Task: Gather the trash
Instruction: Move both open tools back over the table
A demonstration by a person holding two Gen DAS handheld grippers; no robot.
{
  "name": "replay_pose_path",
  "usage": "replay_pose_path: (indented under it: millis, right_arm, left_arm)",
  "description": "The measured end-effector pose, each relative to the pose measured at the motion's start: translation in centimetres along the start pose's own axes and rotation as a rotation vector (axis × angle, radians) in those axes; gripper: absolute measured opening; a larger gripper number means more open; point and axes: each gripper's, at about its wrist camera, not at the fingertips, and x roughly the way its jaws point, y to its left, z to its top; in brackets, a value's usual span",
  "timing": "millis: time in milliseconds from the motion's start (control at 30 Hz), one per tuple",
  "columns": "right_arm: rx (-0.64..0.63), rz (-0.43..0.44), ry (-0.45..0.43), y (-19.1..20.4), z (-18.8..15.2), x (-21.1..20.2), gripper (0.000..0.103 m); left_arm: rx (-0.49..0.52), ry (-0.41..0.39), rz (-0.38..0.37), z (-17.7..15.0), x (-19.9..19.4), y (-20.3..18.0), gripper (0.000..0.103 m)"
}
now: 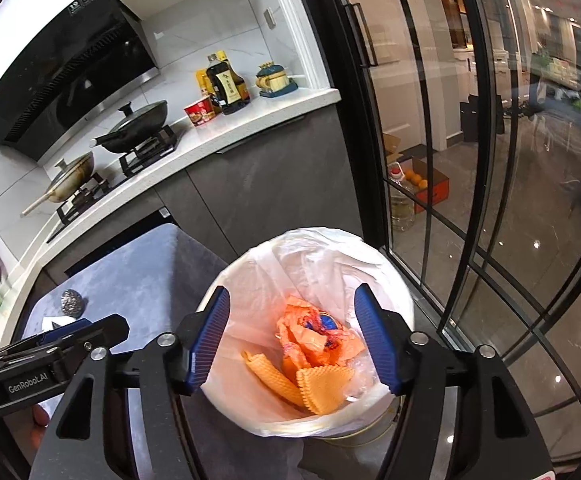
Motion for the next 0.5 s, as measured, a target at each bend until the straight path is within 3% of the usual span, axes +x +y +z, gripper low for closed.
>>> replay_pose_path:
  millis: [500]
  right_arm:
    - [-0.086, 0.079, 0.007, 6.7, -0.8, -0.5, 0.066]
  left_arm:
    - [-0.106, -0.088, 0.131, -0.9, -5.1, 6.9, 0.085]
